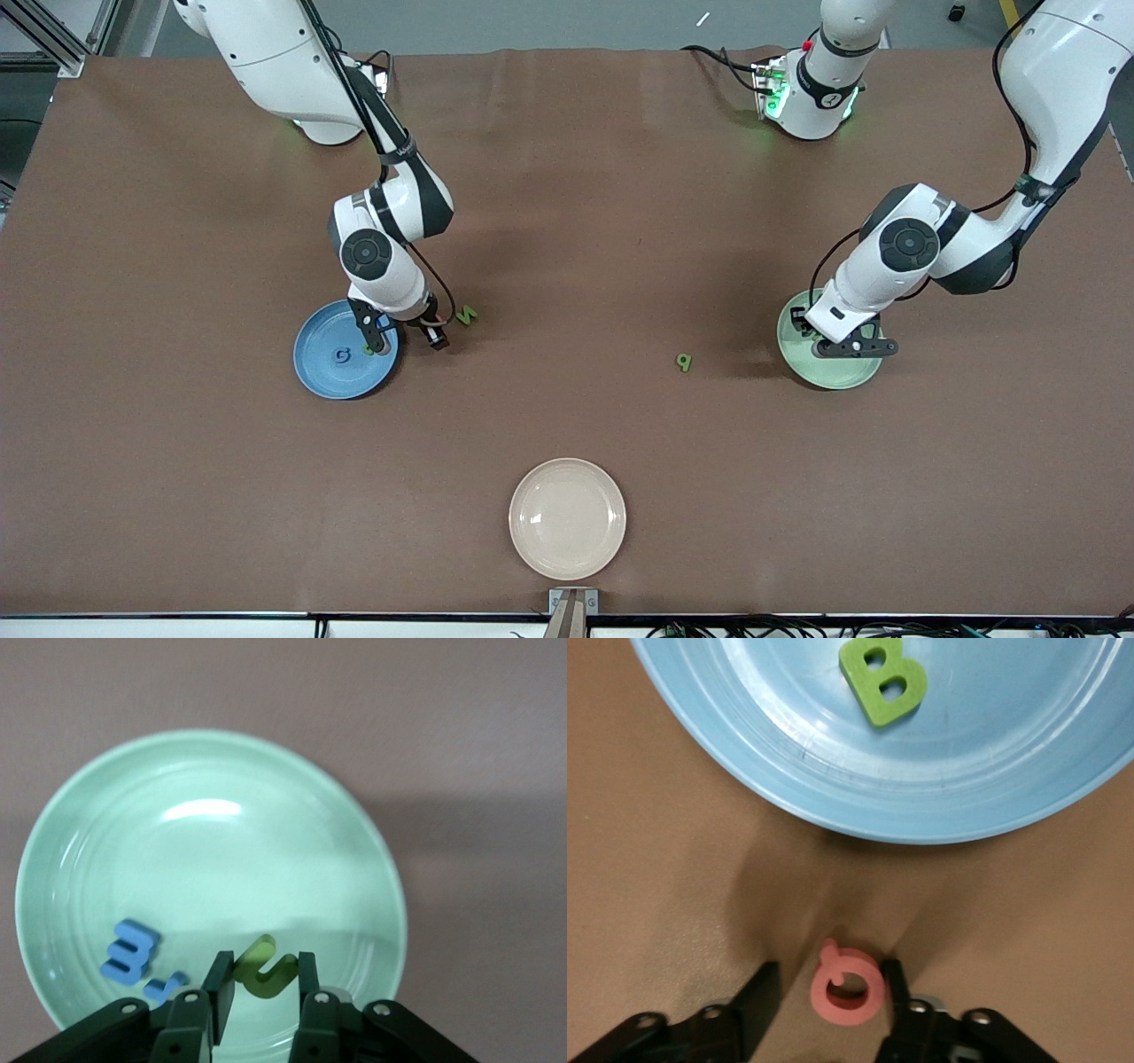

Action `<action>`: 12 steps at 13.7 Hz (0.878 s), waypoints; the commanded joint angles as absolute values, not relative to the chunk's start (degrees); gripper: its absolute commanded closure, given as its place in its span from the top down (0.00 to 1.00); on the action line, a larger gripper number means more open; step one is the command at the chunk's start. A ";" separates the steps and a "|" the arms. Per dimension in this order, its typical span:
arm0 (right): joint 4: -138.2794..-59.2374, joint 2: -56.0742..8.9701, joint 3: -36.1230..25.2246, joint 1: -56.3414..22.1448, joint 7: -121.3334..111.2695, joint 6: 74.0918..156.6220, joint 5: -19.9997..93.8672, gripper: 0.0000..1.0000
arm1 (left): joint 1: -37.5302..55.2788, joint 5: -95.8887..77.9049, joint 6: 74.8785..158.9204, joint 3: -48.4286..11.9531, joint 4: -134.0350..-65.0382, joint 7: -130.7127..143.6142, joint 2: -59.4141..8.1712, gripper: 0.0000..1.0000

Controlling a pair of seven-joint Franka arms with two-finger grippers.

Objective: Sort uppercase to blue plate, lowercase to green plate
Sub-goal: 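Drop the green u into the green plate while the right gripper grasps the a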

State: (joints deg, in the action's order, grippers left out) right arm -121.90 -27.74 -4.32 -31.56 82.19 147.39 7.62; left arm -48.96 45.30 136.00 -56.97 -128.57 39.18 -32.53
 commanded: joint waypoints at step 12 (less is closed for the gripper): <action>-110.04 -25.59 -4.92 -26.82 73.61 123.67 7.65 0.00 | -53.09 50.19 136.14 -57.57 -132.98 38.50 -32.96 0.55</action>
State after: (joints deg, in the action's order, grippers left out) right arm -110.23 -27.08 -5.19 -29.61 79.47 126.52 7.60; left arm -52.32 48.85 136.00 -56.86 -132.77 38.60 -32.87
